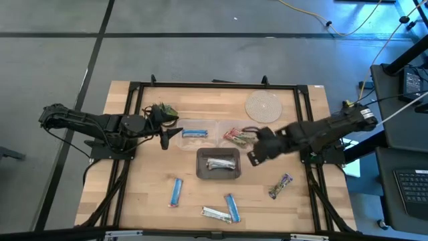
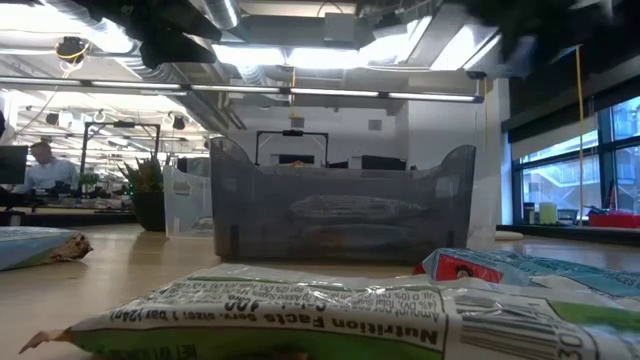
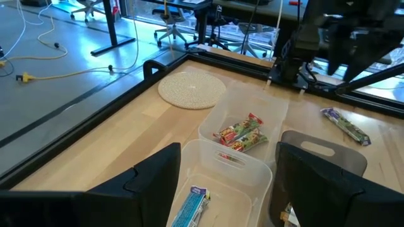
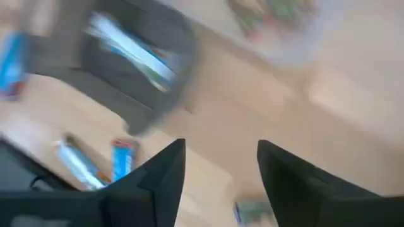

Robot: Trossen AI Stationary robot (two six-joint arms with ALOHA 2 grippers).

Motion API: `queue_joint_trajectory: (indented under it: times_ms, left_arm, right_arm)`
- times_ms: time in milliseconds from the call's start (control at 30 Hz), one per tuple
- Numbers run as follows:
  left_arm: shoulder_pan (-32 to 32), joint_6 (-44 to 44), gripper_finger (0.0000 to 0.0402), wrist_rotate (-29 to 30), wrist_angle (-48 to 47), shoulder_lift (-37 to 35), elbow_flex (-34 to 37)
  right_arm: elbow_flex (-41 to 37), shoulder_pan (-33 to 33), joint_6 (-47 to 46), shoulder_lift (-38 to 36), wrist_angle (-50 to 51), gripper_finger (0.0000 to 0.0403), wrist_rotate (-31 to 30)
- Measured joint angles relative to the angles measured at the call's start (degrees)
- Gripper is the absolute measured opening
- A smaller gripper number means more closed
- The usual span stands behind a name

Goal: Pick and place Granola Bars by type
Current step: Put the blue granola bar into the left transparent bin

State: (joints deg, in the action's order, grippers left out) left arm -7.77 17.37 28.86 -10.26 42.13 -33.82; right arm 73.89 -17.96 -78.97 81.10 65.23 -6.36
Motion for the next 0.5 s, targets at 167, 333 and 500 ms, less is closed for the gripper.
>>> queue_joint_trajectory:
  times_ms: [167, 333, 500]
  left_arm:
    - [0.0, 0.0, 0.0251, 0.0, 0.0, 0.0, 0.0]
    - [0.0, -0.1, 0.0251, 0.0, -0.1, 0.0, 0.0]
    - [0.0, -0.1, 0.0251, 0.0, -0.1, 0.0, 0.0]
  right_arm:
    - [0.0, -8.3, -22.5, 0.4, 7.7, 0.0199, 1.1]
    - [0.0, -15.3, -41.1, 2.5, 11.7, 0.0199, 3.3]
    - [0.0, -19.9, -48.3, 5.3, 11.4, 0.0199, 5.1]
